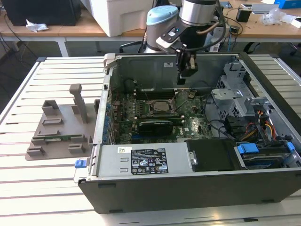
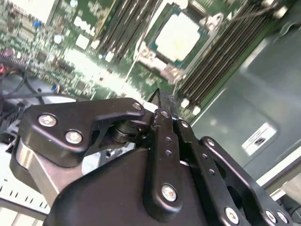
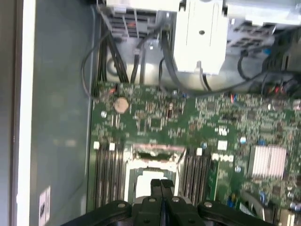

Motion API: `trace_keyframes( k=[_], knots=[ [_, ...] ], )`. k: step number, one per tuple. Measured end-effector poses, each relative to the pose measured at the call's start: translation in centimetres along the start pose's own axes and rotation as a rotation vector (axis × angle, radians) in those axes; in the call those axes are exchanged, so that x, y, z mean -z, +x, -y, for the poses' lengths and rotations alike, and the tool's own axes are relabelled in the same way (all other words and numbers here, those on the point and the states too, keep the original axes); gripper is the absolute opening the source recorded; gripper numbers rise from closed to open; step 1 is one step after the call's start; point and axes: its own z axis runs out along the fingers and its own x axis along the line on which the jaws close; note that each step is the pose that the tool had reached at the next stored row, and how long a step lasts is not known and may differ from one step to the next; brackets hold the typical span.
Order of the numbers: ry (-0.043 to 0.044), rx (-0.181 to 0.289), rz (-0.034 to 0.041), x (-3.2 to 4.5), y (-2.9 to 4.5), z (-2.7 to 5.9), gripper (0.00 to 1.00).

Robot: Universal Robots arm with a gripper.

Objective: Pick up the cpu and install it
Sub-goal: 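Close the cpu cover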

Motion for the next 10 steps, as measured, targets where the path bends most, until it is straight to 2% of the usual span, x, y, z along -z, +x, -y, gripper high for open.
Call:
trace_keyframes(
  k=[2, 5, 8, 10],
  knots=[
    [0.0023, 0.0, 0.0002, 0.02, -0.01, -1.23, 0.11],
    [0.0161, 0.0, 0.0039, -0.51, 0.08, -3.7, 0.11],
    [0.018, 0.0, 0.0039, -1.33, 0.16, -4.34, 0.11],
    [0.0181, 0.0, 0.0037, -1.77, 0.19, -4.42, 0.11]
  ],
)
